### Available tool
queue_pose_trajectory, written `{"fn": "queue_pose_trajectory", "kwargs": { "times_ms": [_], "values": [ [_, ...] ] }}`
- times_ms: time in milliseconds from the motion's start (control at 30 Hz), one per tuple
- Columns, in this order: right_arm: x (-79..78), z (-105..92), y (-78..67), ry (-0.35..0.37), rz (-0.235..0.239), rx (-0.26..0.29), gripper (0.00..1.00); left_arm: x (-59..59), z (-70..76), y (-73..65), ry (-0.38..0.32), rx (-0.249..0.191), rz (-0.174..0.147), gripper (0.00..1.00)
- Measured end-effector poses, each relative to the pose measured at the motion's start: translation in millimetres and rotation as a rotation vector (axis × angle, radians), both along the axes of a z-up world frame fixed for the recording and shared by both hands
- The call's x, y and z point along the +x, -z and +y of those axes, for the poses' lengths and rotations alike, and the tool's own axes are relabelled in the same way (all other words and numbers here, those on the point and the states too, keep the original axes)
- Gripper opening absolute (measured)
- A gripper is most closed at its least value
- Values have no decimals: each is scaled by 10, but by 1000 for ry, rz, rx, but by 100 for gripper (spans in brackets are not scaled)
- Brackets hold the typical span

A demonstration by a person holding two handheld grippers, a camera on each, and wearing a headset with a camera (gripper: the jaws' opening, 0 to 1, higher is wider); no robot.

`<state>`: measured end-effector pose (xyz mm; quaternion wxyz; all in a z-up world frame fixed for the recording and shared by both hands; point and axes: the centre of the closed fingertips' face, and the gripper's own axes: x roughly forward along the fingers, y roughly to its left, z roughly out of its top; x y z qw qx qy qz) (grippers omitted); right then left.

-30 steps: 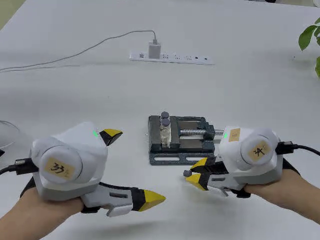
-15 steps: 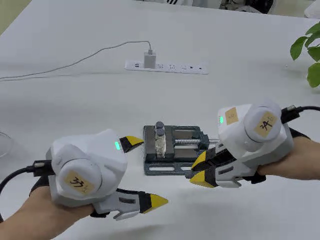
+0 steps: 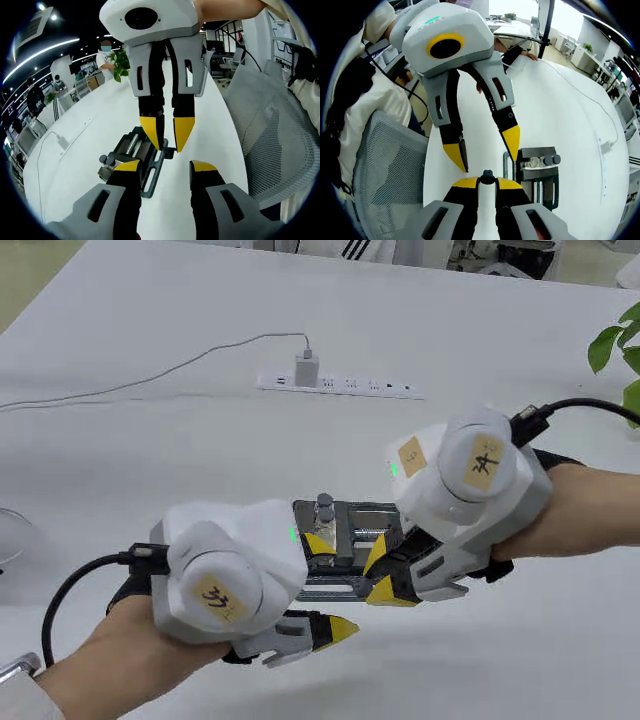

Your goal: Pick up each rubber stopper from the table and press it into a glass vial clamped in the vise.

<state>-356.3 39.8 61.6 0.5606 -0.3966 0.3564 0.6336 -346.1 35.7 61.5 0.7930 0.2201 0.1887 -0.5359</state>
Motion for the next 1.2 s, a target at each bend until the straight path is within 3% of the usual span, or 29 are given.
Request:
{"fn": "queue_pose_trajectory", "kwargs": {
  "times_ms": [300,533,1033,1200],
  "values": [
    [-85,86,-22,-77,-3,-37,8,-86,-14,23,20,-5,28,13],
    [-116,60,9,-107,0,-70,8,-114,-33,29,39,4,28,9],
    [-176,75,16,-130,9,-90,8,-169,-61,70,58,12,59,4],
    [-183,78,10,-126,19,-87,8,-182,-46,61,45,-12,74,3]
  ]
}}
